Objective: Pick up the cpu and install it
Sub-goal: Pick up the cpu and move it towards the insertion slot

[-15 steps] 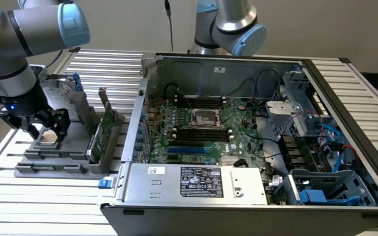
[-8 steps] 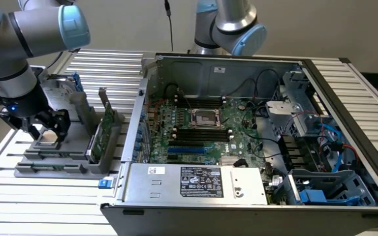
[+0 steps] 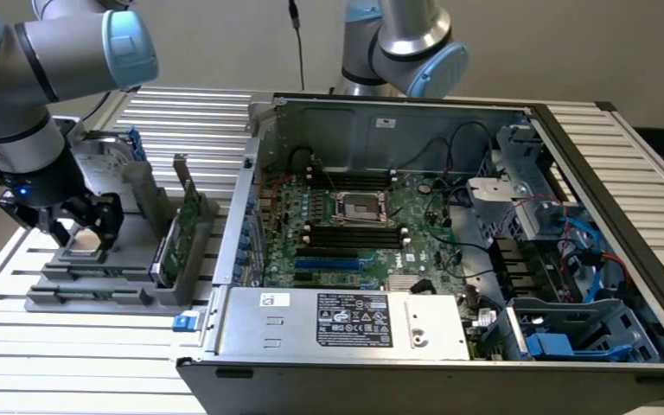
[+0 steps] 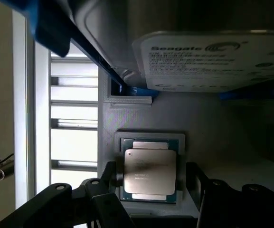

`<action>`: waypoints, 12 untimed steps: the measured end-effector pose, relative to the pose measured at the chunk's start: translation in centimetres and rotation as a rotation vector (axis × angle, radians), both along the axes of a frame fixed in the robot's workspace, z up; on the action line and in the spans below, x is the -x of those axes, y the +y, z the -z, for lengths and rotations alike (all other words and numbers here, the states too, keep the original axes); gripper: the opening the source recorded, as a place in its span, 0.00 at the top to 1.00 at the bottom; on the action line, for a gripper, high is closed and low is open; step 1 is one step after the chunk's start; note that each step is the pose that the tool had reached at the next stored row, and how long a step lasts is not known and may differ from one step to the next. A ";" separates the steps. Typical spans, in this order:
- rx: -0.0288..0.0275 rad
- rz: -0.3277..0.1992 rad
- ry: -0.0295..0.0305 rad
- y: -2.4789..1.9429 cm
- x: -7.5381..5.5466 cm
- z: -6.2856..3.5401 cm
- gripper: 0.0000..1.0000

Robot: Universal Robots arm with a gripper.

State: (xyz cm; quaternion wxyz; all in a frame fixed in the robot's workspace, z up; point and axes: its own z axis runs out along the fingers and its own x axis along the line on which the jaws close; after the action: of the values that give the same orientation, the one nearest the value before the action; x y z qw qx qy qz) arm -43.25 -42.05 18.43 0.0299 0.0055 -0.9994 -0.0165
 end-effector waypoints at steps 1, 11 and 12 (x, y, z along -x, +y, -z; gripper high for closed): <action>-0.0001 0.000 -0.0001 0.00 0.0 0.02 0.31; -0.0001 0.000 -0.0001 0.00 0.0 0.15 0.40; 0.0000 0.000 0.0000 0.00 0.0 0.15 0.40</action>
State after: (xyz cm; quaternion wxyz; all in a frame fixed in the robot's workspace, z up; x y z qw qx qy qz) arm -43.28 -42.05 18.28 0.0299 0.0054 -0.9994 -0.0166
